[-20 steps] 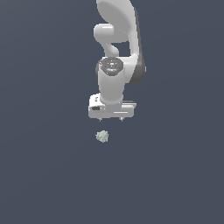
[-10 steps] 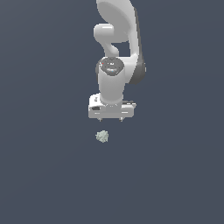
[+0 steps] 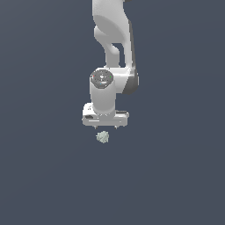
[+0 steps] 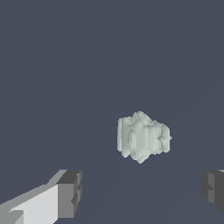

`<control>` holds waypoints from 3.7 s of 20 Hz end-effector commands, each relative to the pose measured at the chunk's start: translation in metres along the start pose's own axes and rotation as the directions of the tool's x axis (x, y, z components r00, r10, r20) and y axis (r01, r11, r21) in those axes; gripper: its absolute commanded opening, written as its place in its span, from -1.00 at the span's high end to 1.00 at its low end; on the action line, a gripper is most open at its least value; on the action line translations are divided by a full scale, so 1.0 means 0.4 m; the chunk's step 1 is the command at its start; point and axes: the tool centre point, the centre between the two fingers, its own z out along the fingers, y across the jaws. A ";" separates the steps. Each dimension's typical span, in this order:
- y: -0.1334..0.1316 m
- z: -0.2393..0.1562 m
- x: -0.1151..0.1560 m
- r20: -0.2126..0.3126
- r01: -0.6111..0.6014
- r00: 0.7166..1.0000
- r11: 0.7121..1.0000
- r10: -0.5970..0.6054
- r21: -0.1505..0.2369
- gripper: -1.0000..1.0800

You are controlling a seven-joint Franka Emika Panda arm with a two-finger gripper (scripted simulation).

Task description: Pick up the object and move it to a goal position.

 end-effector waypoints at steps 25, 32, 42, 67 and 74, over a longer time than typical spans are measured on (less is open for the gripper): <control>0.054 0.184 0.033 -0.012 -0.044 0.999 0.999 0.044 0.007 -0.92; 0.054 0.185 0.035 -0.012 -0.044 0.999 0.999 0.044 0.007 1.00; 0.057 0.175 0.032 -0.013 -0.044 0.999 0.999 0.044 0.006 1.00; 0.150 -0.255 -0.143 -0.012 -0.045 0.999 0.999 0.045 0.008 1.00; 0.192 -0.450 -0.219 -0.012 -0.045 0.999 0.999 0.045 0.008 1.00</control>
